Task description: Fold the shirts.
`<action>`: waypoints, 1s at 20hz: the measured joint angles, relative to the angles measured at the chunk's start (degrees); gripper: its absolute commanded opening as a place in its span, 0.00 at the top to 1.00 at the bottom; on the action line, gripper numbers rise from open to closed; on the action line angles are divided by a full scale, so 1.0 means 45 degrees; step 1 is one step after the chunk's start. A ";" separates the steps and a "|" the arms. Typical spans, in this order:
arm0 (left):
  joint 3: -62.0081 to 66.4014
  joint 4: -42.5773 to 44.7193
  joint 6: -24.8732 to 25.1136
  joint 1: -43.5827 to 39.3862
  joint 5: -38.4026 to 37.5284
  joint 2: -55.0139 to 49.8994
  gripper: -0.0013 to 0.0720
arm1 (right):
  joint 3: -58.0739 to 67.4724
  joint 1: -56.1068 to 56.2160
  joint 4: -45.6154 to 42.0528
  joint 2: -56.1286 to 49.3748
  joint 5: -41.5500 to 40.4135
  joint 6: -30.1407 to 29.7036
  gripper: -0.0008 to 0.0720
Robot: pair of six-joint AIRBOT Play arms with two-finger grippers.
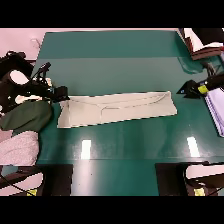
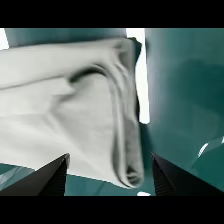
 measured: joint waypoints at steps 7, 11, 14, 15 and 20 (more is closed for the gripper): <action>0.0083 -0.0515 -0.0350 -0.2098 0.1297 -0.0092 0.95 | -0.1821 -0.0748 0.2419 -0.1559 -0.0019 -0.1579 0.22; 0.0097 -0.0641 -0.0845 -0.3463 0.2147 -0.0461 0.95 | -0.1836 0.0170 0.2730 -0.1909 -0.0738 -0.1953 0.94; 0.0306 -0.0937 -0.1010 -0.4274 0.2715 -0.1175 0.95 | -0.1127 0.0767 0.2939 -0.1700 -0.0568 -0.2055 0.96; 0.0520 -0.1083 -0.1039 -0.4498 0.2871 -0.1515 0.95 | -0.0806 0.0928 0.2982 -0.1467 -0.0316 -0.2069 0.96; 0.2385 -0.1428 -0.1112 -0.5542 0.3109 -0.3696 0.95 | 0.1083 0.1962 0.3483 0.0622 0.0418 -0.1593 0.96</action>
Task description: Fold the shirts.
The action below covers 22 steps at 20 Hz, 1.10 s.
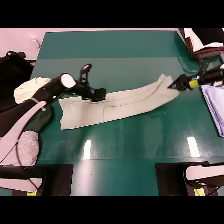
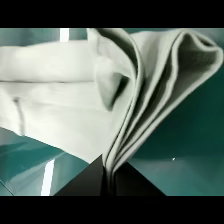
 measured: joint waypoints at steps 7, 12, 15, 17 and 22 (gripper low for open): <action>0.2633 -0.0529 -0.0019 -0.0869 -0.0029 -0.2832 0.95 | 0.2050 0.2603 0.0957 0.2079 -0.0078 0.1331 0.96; 0.3526 -0.0923 -0.0029 -0.0986 -0.0092 -0.3808 0.95 | 0.2982 0.4459 0.1069 0.2375 -0.0452 0.2001 0.96; 0.3672 -0.0976 -0.0029 -0.1001 -0.0092 -0.3968 0.95 | 0.3186 0.5328 0.1103 0.2429 -0.0855 0.2249 0.96; 0.3764 -0.0996 -0.0024 -0.0894 -0.0165 -0.3963 0.95 | 0.3206 0.5824 0.1098 0.2438 -0.1209 0.2331 0.96; 0.4197 -0.0170 -0.0029 0.0675 -0.1307 -0.2788 0.95 | 0.3215 0.7543 0.1127 0.2356 -0.2608 0.2424 0.96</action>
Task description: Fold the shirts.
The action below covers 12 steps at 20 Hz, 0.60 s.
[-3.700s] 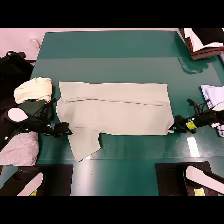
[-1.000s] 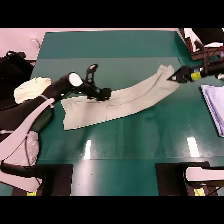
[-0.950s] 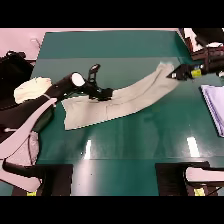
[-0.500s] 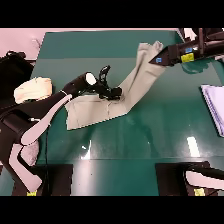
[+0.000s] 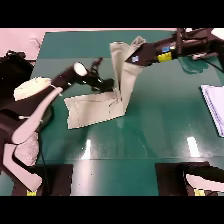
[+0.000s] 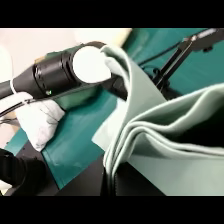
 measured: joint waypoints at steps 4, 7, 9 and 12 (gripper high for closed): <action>0.0112 0.1530 0.0010 0.2336 -0.0869 0.2511 0.95 | 0.0044 0.2540 0.0146 -0.0908 -0.2157 0.0005 0.86; 0.0141 0.2322 0.0063 0.3983 -0.1311 0.4498 0.95 | 0.0602 0.4707 0.0573 -0.2477 -0.3764 -0.0505 0.22; 0.0151 0.2584 0.0219 0.4711 -0.1540 0.5527 0.95 | 0.1321 0.5746 0.0670 -0.3657 -0.4177 -0.0801 0.37; 0.0151 0.2788 0.0481 0.5221 -0.1836 0.6431 0.95 | 0.2045 0.6135 0.0486 -0.4571 -0.3837 -0.1030 0.37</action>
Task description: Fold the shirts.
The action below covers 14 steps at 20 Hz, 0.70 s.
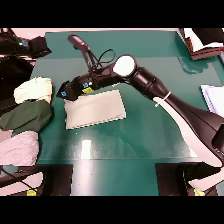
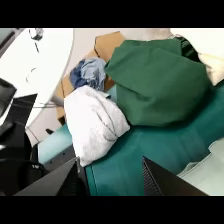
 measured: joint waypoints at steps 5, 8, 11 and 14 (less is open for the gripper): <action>-0.0005 0.0083 0.0214 0.0136 -0.0568 0.0461 0.95 | -0.2157 -0.1948 -0.2244 0.1044 0.1297 0.0393 0.37; -0.0005 0.0097 0.0291 -0.0321 -0.0641 0.0505 0.95 | -0.4779 -0.4255 -0.3026 0.2069 0.1535 0.0709 0.10; -0.0073 0.0121 0.0471 -0.0942 -0.0476 0.0452 0.95 | -0.6907 -0.6319 -0.2934 0.2263 0.1608 0.0991 0.12; -0.0131 0.0112 0.0554 -0.1477 -0.0345 0.0321 0.95 | -0.7922 -0.7305 -0.1948 0.1540 0.1656 0.1035 0.13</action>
